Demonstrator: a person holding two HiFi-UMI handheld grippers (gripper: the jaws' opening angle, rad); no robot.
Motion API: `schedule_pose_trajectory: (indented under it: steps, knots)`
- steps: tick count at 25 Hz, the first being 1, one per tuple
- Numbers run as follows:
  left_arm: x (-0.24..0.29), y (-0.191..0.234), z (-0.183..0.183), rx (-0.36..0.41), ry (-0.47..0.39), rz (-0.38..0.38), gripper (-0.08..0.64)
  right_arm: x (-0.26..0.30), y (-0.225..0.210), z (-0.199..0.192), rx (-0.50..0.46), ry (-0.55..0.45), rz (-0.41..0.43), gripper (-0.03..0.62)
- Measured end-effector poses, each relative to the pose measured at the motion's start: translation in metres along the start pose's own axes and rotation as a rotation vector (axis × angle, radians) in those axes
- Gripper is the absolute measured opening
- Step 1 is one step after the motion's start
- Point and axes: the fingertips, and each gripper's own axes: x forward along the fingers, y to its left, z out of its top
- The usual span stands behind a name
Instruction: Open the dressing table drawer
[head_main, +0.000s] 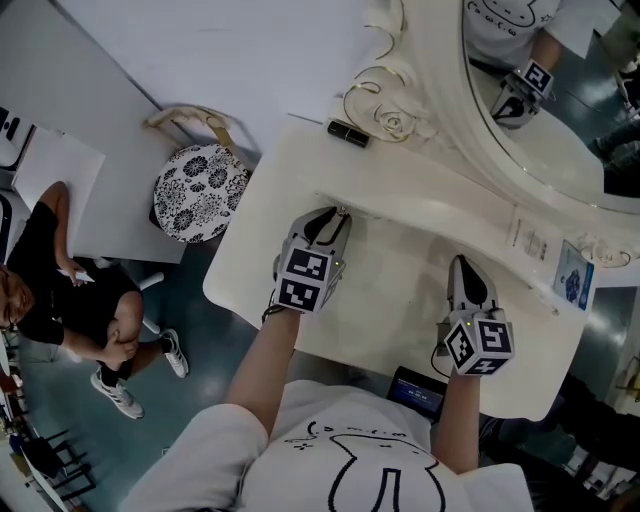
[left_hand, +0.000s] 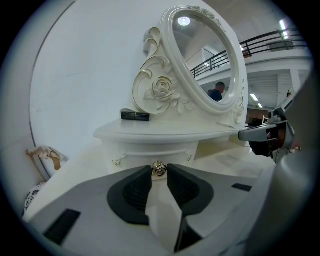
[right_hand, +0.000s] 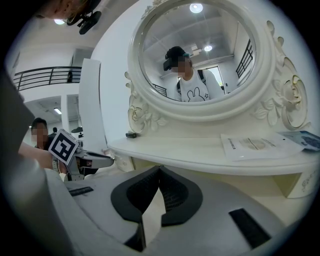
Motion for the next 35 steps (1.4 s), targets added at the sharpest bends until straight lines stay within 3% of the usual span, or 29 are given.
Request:
schedule_pose_trajectory:
  steps: [35]
  knots:
    - [-0.033,-0.007,-0.024,-0.004,0.014,-0.003,0.106,-0.020,0.020,-0.012,0.004,-0.004,0.027,0.015]
